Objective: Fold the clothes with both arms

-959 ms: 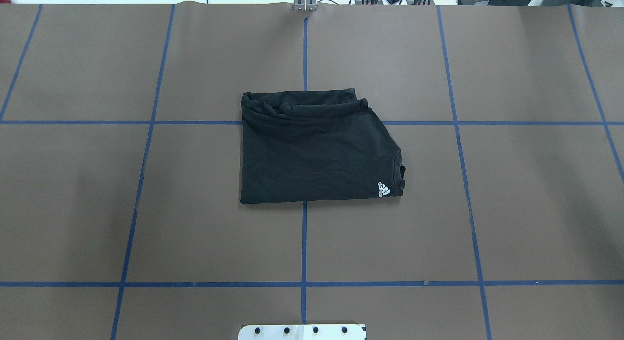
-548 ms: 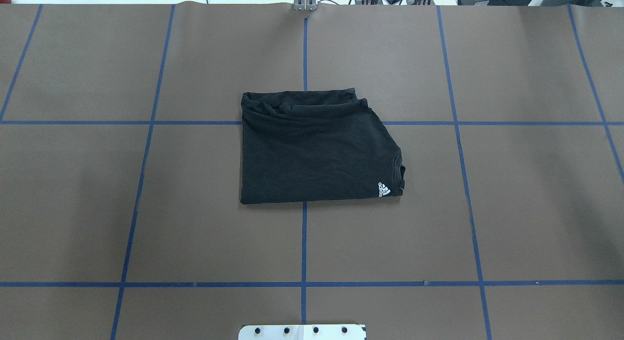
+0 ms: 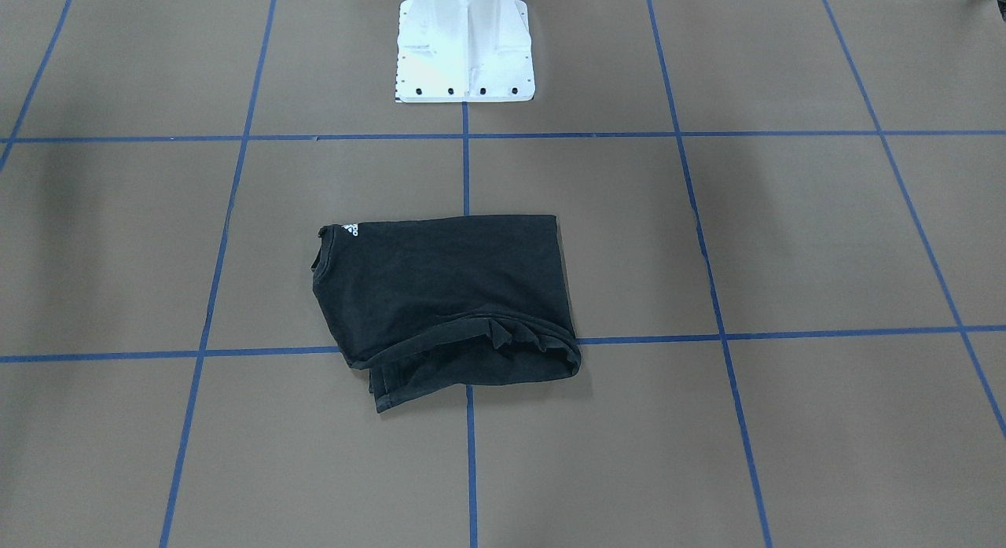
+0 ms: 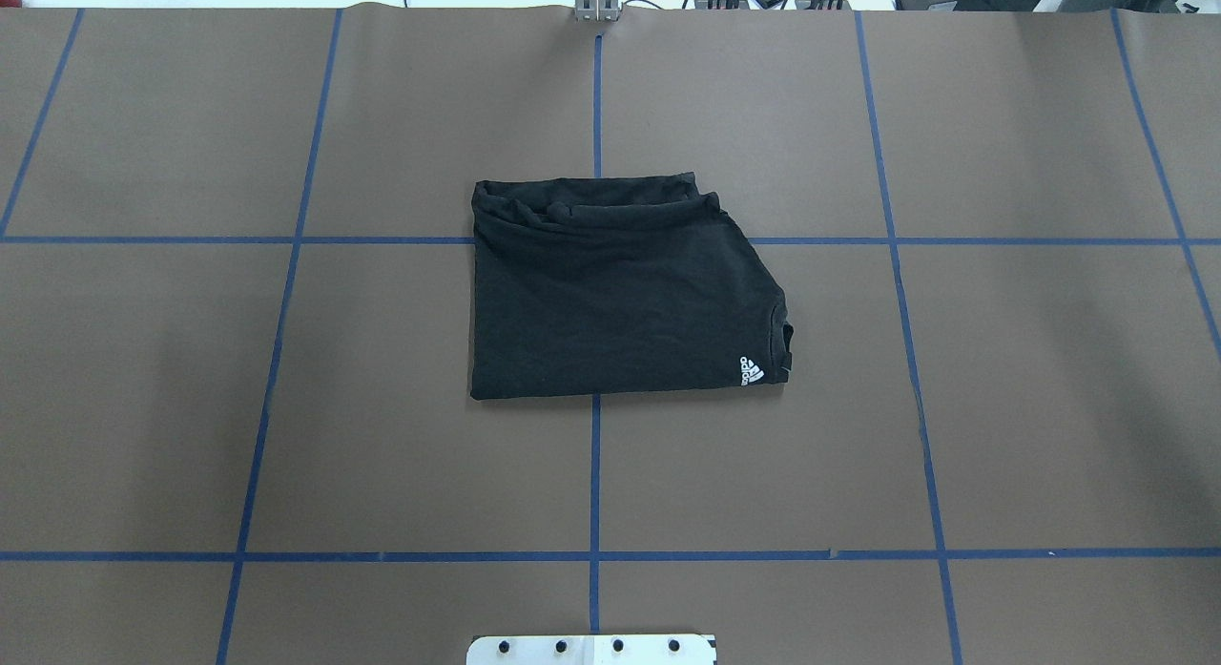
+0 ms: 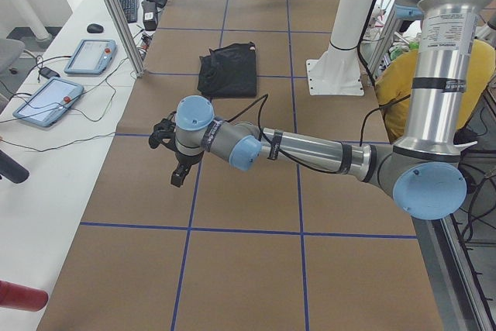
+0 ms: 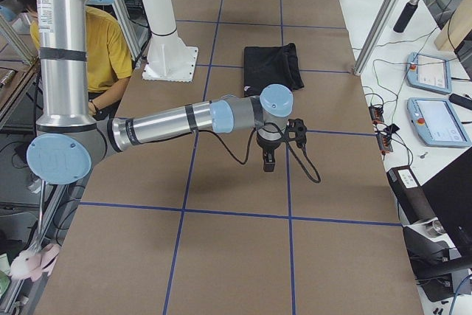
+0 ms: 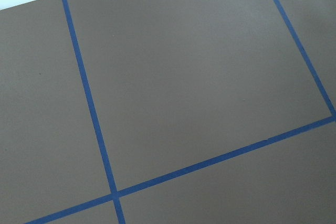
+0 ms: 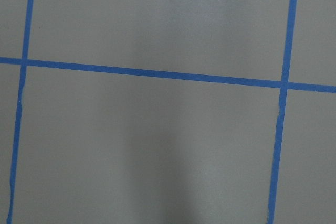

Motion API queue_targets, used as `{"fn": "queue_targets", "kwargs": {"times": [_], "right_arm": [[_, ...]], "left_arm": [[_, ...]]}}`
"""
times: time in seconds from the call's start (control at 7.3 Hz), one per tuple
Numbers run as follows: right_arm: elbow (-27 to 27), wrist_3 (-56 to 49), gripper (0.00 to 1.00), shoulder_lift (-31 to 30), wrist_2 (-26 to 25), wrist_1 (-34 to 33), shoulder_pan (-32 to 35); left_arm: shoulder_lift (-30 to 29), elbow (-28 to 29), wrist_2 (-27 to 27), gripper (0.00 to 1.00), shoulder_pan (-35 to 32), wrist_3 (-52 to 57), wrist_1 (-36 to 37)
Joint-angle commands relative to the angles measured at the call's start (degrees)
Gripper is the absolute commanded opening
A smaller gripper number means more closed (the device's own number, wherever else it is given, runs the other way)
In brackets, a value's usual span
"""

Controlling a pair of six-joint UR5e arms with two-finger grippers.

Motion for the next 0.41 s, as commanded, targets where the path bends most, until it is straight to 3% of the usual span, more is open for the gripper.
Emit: {"fn": "queue_targets", "kwargs": {"times": [0.0,0.27], "right_arm": [[0.1,0.0,1.00,0.0,0.0,0.1,0.0],[0.1,0.0,1.00,0.0,0.0,0.1,0.0]], "left_arm": [[0.0,0.0,0.0,1.00,0.0,0.0,0.0],[0.8,-2.1,-0.1,1.00,0.0,0.0,0.4]]}}
